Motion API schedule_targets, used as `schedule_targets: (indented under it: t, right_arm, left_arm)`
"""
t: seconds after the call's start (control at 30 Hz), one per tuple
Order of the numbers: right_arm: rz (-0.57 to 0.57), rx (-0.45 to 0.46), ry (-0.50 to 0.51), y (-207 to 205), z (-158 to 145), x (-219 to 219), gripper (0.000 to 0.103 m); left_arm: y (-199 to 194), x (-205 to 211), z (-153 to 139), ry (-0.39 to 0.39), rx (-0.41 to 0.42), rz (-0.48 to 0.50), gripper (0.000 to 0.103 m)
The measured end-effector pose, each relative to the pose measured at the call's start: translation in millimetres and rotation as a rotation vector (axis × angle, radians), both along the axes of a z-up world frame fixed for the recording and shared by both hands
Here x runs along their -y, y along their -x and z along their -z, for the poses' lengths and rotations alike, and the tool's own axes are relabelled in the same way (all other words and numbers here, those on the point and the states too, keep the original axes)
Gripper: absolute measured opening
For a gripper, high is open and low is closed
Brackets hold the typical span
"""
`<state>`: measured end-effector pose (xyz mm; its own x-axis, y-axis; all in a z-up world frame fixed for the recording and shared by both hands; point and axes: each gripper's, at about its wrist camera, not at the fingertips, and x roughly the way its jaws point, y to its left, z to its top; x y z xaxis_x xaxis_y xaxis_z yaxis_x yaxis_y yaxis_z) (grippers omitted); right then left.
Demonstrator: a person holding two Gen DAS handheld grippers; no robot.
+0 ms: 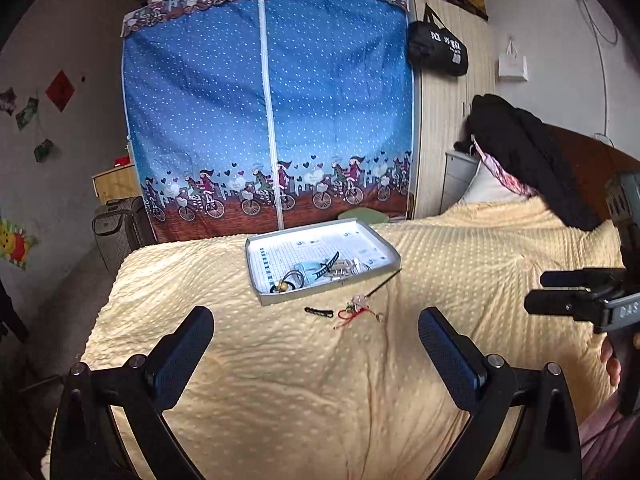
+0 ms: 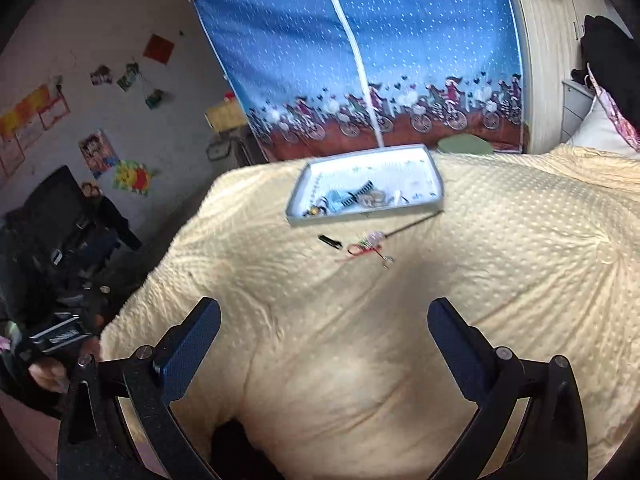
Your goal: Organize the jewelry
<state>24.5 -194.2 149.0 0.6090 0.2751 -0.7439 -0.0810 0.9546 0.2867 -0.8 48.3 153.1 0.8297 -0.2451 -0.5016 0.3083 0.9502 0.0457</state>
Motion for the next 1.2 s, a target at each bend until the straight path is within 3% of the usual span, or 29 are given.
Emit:
schedule_targets:
  t: [0.2,0.33,0.57,0.83,0.97,1.1,1.2]
  right_arm:
    - [0.029,-0.081,0.038,-9,-2,7,0.102]
    - [0.009,-0.171,0.063,-38,6,7,0.102]
    - [-0.083,-0.350,0.119,-105,47,-7,0.102]
    - [-0.244,-0.143,0.234,-151,99,-18,0.102]
    - [-0.266,-0.119,0.192,-169,135,-18,0.102]
    - [-0.333,-0.077,0.221,-183,164,-25,0.101]
    - [-0.354,-0.098,0.207,-200,186,-23,0.090]
  left_arm:
    - [-6,8,-7,-0.106,-0.104,0.026,0.103]
    - [-19,15,-3,-0.160,-0.098,0.042,0.103]
    - [-94,11,49,-0.060,-0.201,0.024,0.103]
    - [-186,-7,138,0.022,-0.308,0.044,0.103]
    - [-214,9,162,-0.034,-0.293,0.125,0.103]
    - [-239,31,177,-0.097,-0.257,0.231,0.103]
    - [-259,49,187,-0.131,-0.239,0.311,0.100]
